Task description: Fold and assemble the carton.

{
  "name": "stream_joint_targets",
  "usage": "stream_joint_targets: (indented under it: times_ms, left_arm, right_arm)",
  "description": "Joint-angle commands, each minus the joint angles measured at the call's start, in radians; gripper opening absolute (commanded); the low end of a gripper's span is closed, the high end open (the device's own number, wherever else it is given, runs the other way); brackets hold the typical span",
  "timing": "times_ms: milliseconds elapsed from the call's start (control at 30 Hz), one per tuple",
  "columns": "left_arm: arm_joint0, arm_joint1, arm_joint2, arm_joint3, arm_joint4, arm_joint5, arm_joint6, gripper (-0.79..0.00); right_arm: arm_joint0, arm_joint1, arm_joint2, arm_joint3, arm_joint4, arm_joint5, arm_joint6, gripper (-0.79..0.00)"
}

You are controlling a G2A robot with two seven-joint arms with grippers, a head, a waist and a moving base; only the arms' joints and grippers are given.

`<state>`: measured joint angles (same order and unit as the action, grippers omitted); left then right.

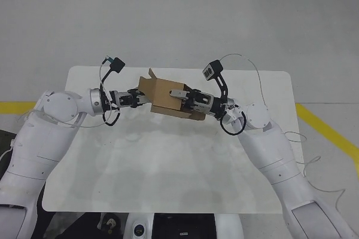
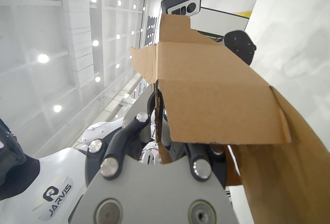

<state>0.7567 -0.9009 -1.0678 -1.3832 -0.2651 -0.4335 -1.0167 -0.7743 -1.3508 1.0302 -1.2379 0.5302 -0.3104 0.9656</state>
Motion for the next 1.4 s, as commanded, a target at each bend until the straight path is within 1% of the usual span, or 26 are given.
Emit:
stream_joint_targets:
  times_ms: [0, 367, 700, 767, 900, 1033, 1233, 1367]
  left_arm:
    - [0.006, 0.000, -0.001, -0.007, -0.011, 0.002, -0.011, 0.000]
    - [0.022, 0.000, -0.021, -0.020, -0.016, 0.000, -0.020, 0.000]
    - [0.021, -0.004, -0.019, -0.022, 0.001, 0.001, -0.030, 0.000]
    - [0.020, -0.005, -0.019, -0.010, -0.002, 0.005, -0.027, 0.000]
    - [0.012, -0.011, -0.016, 0.044, -0.059, 0.032, -0.035, 0.000]
    - [-0.004, -0.015, -0.024, 0.091, -0.091, 0.033, -0.039, 0.000]
    - [-0.023, -0.018, -0.052, 0.146, -0.102, 0.029, 0.020, 0.000]
    - [-0.034, -0.021, -0.056, 0.174, -0.086, 0.032, 0.045, 0.000]
  right_arm:
    - [0.001, -0.001, 0.000, 0.002, 0.001, -0.003, -0.001, -0.785]
    - [-0.004, -0.003, 0.003, 0.007, 0.004, -0.006, -0.001, -0.785]
    - [-0.002, -0.005, 0.004, 0.011, 0.005, -0.004, -0.001, -0.785]
    - [-0.001, -0.006, 0.004, 0.012, 0.006, -0.003, 0.001, -0.785]
    - [0.003, -0.004, 0.008, 0.017, -0.001, 0.004, 0.017, -0.785]
    - [0.005, -0.003, 0.012, 0.024, -0.005, 0.020, 0.027, -0.785]
    - [0.002, 0.001, 0.008, 0.028, -0.007, 0.074, 0.079, -0.785]
    - [0.002, 0.001, -0.008, 0.024, -0.010, 0.110, 0.112, -0.785]
